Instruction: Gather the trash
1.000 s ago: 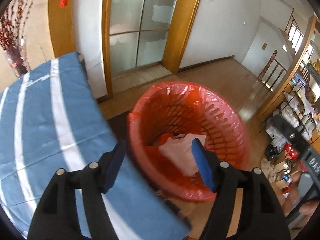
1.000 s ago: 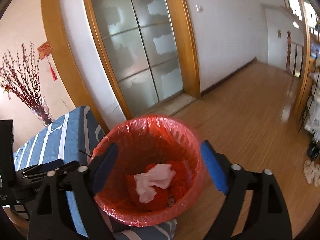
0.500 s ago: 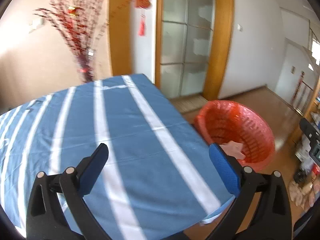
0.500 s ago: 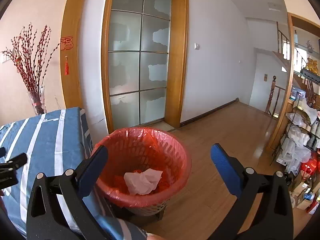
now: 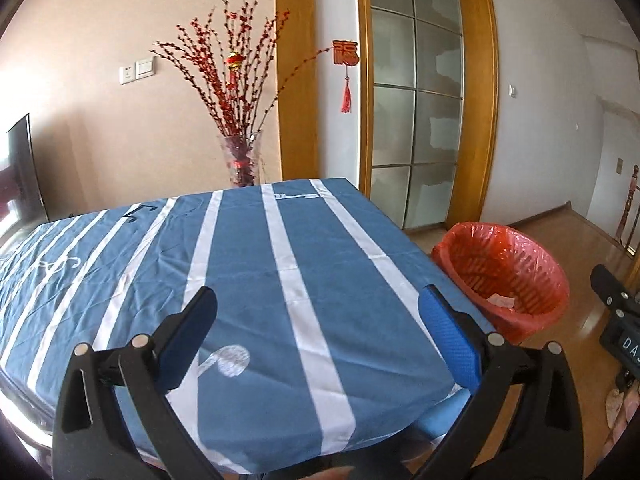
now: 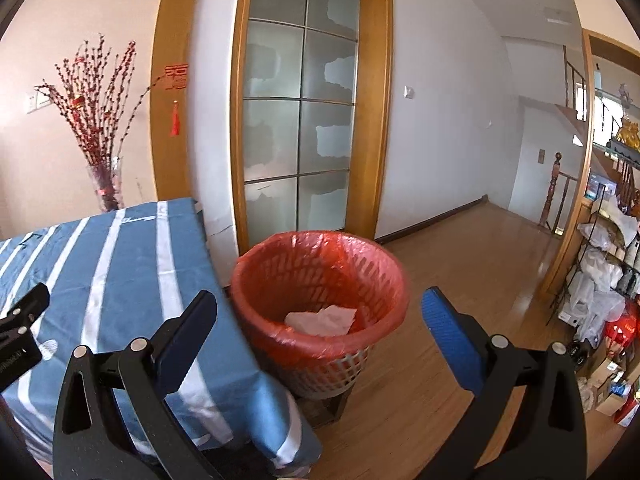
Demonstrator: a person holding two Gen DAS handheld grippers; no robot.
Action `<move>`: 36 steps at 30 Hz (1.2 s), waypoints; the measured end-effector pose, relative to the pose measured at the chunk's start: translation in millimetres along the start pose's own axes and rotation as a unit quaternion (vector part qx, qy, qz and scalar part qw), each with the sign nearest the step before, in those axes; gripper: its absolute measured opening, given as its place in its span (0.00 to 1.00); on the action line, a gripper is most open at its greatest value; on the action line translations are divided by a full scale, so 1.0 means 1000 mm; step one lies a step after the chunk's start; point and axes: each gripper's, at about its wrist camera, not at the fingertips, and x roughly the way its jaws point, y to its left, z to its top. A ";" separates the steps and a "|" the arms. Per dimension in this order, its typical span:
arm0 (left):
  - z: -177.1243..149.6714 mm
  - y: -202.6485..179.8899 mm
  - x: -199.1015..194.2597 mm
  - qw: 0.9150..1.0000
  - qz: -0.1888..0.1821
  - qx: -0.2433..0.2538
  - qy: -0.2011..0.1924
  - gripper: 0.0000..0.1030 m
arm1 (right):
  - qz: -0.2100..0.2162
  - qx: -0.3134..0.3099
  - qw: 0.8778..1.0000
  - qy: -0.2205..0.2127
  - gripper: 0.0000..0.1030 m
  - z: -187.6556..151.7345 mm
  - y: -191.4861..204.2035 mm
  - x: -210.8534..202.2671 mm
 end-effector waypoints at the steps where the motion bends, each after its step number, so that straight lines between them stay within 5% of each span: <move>1: -0.003 0.001 -0.002 1.000 0.002 -0.001 0.000 0.96 | 0.001 -0.002 1.000 0.001 0.98 -0.002 0.003 -0.003; 13: -0.024 0.016 -0.033 0.999 0.020 -0.005 -0.034 0.96 | 0.011 -0.016 1.000 0.006 0.98 -0.019 0.021 -0.028; 36: -0.040 0.029 -0.040 0.999 0.023 -0.023 -0.016 0.96 | 0.012 -0.004 1.000 0.025 0.98 -0.038 0.022 -0.039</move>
